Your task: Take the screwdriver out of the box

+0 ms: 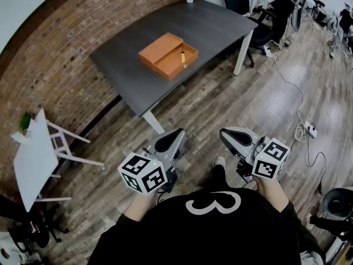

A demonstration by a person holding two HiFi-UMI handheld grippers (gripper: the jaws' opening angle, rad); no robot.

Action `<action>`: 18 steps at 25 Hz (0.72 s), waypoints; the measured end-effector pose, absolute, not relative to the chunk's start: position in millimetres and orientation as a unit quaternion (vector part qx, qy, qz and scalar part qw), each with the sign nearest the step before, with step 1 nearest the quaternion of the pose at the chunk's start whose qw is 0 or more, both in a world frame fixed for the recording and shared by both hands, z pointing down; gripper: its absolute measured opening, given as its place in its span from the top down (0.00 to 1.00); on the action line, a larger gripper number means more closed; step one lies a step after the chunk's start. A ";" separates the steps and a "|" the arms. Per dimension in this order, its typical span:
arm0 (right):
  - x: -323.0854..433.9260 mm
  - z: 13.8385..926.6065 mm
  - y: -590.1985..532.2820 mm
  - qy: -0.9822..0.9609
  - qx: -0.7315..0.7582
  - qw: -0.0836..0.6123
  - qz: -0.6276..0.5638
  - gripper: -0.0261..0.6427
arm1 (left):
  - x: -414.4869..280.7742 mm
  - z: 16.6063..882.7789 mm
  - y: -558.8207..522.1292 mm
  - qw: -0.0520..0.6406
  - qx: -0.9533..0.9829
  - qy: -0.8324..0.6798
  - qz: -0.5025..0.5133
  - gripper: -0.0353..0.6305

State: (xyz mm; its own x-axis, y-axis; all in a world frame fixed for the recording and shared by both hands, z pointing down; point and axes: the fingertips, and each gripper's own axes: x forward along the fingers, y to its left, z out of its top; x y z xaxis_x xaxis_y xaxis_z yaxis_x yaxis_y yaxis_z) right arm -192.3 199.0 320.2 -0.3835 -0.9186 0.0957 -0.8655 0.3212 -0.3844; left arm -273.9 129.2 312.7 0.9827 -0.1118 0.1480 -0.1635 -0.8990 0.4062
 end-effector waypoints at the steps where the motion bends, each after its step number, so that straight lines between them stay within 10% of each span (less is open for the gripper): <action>1: -191.1 319.7 197.8 0.810 -0.551 0.071 -0.190 0.96 | -271.5 311.5 128.8 0.212 0.973 -0.070 0.064 0.92; 18: -103.7 325.3 150.7 0.809 -0.536 0.101 -0.220 0.96 | -170.8 321.6 88.6 0.224 0.969 -0.065 0.085 0.92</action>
State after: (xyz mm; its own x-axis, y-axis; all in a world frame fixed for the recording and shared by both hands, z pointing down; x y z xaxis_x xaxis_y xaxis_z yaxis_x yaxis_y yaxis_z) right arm -103.7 150.7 325.3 -0.4056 -0.9112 0.0725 -0.8219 0.3288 -0.4652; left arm -170.8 88.6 321.6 0.9773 -0.0870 0.1933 -0.1630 -0.8913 0.4231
